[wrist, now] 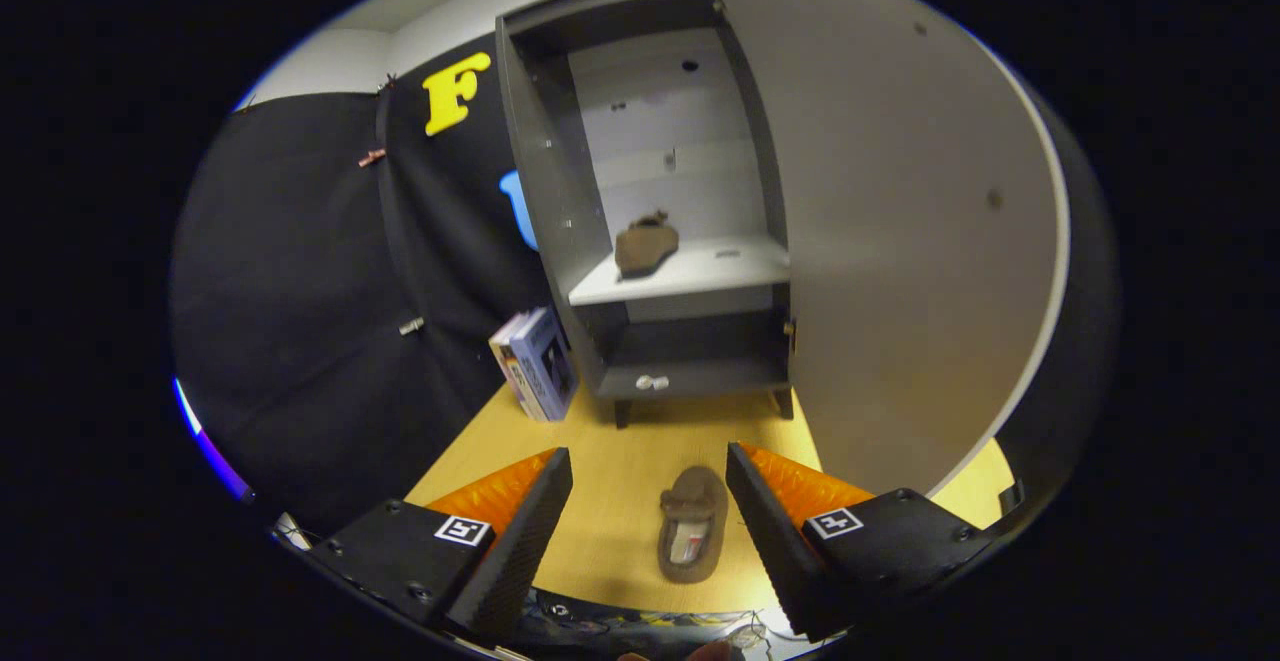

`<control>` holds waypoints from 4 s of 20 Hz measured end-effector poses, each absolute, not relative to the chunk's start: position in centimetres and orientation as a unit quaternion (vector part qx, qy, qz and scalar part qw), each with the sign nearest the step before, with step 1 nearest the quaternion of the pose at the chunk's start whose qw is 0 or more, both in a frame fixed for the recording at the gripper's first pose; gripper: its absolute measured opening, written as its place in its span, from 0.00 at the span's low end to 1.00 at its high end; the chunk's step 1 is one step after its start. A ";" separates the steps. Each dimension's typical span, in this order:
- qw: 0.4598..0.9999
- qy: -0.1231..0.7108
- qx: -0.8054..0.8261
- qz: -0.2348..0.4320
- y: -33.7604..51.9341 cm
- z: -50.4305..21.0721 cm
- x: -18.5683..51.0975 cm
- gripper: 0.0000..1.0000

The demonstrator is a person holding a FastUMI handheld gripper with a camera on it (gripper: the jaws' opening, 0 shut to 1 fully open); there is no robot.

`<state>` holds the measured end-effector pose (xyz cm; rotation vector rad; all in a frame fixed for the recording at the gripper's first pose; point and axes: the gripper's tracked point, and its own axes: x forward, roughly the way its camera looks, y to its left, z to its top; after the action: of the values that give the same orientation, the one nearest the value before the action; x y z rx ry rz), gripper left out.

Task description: Open the shoe cabinet door, grab the shoes and put them into the shoe cabinet, then close the shoe cabinet door.

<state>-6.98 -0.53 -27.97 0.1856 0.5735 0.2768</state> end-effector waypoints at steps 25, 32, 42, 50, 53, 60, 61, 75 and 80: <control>0.919 0.386 0.082 0.024 2.8 -56.7 3.2 0.20; 0.928 0.361 0.090 0.033 1.6 -48.2 4.0 0.10; 0.963 0.257 0.079 0.037 -1.4 -24.8 9.2 0.10; 0.969 0.223 0.092 0.059 -0.8 -14.5 21.0 0.10; 0.971 0.216 0.085 0.052 -1.3 -13.9 26.6 0.10; 0.971 0.228 0.060 0.047 -1.0 -17.9 37.0 0.10; 0.971 0.228 0.055 0.048 -0.9 -18.6 38.3 0.10; 0.957 0.289 0.006 0.016 -1.2 -27.7 47.3 0.10; 0.947 0.321 0.028 0.018 -0.8 -27.8 45.8 0.36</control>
<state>45.79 -0.82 -27.82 0.0567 0.6534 0.0372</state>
